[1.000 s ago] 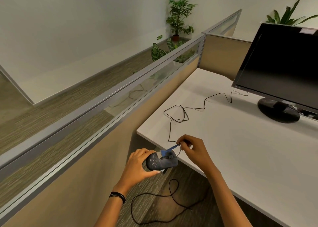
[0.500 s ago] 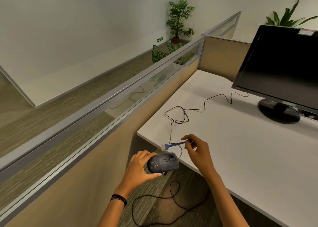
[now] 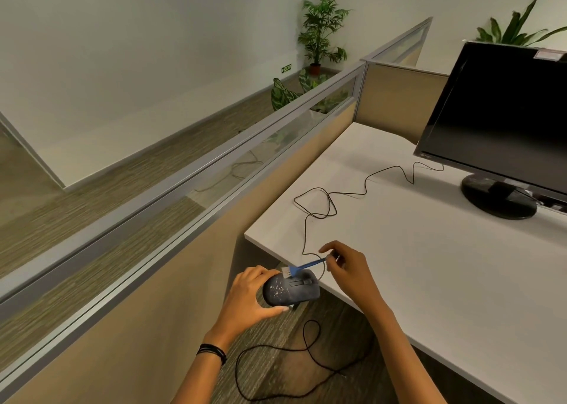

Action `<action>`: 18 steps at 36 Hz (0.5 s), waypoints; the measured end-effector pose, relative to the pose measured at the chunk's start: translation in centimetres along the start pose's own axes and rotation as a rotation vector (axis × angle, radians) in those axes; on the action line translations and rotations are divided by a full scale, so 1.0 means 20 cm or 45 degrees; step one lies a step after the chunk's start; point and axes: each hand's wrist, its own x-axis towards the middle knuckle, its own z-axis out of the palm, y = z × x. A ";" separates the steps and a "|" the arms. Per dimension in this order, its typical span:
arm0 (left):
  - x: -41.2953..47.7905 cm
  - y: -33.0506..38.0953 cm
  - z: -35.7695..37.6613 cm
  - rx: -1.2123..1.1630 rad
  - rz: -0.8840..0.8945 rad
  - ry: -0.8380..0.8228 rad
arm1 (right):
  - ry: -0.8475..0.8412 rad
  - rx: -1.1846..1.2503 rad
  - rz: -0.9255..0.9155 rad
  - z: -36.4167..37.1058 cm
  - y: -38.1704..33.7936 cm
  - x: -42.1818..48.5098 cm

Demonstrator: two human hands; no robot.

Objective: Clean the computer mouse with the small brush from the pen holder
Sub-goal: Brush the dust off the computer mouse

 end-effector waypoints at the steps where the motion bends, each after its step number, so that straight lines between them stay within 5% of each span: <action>1: 0.00 0.00 0.00 0.002 0.003 -0.001 | 0.056 -0.020 0.020 0.00 0.01 0.00; 5: 0.00 0.00 0.00 0.004 -0.006 0.002 | 0.177 0.020 0.017 -0.02 0.00 0.00; 12: 0.01 0.00 -0.01 0.017 -0.006 0.020 | -0.113 -0.033 -0.036 -0.04 0.00 -0.04; 18: 0.01 0.00 -0.01 0.018 0.001 0.019 | -0.078 0.011 -0.104 -0.05 -0.02 -0.05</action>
